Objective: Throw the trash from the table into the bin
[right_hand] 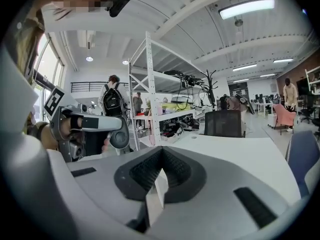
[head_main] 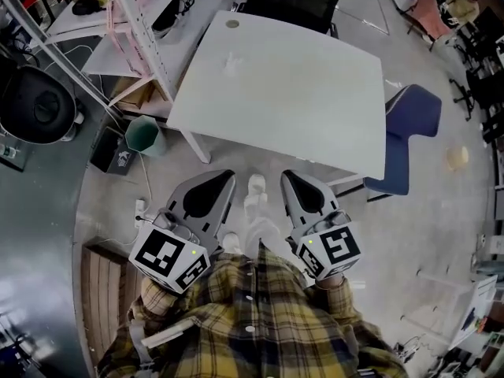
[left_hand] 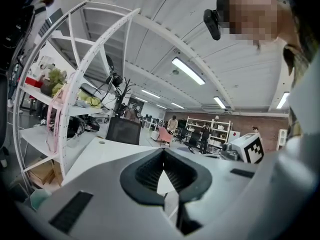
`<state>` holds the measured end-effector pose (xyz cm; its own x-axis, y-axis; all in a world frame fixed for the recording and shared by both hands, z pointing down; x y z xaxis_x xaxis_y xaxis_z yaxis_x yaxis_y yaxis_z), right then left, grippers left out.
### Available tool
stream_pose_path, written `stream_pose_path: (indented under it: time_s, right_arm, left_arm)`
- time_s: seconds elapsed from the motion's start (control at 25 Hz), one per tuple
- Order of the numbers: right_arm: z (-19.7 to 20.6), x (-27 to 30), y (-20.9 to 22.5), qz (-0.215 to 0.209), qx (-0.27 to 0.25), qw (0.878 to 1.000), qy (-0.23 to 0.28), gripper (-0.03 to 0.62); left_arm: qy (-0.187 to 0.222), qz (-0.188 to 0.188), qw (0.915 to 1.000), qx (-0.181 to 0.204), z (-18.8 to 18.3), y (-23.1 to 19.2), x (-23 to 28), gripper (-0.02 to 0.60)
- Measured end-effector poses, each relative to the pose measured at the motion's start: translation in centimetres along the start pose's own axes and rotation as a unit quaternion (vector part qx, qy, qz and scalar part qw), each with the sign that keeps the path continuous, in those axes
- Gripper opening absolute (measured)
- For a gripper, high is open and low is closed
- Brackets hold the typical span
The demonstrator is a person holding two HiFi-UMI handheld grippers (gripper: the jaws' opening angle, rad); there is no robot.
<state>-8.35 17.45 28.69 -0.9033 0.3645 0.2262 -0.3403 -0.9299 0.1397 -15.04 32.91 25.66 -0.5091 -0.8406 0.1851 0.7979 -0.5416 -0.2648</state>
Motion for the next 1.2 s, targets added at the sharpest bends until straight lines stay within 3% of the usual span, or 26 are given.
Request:
stream_pose_path:
  time_s: [0.4, 0.64, 1.2]
  right_arm:
    - [-6.5, 9.8, 14.6, -0.038, -0.008, 0.999, 0.000, -0.002]
    - [-8.6, 12.9, 20.7, -0.066, -0.015, 0.998, -0.009, -0.002]
    - [-9.3, 16.7, 24.9, -0.041, 0.022, 0.999, -0.018, -0.002]
  left_arm:
    - [0.013, -0.019, 0.9997, 0.002, -6.8, -5.2, 16.8, 0.008]
    - [0.004, -0.045, 0.9990, 0.003, -8.2, -7.3, 23.7, 0.009]
    - [-0.021, -0.047, 0.9986, 0.008, -9.2, -12.6, 29.3, 0.014]
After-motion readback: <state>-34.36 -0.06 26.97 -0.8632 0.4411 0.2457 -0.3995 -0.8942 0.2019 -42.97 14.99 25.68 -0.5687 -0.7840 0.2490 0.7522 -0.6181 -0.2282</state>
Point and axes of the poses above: the fingertips, and each gripper's own axes: x forward along the fingers, y to its right, z out of its underside, the point moved 6 cm from there along -x, backward along the fingers, and after that the axes turned 12 degrees about -z, right-handed, at the moved point
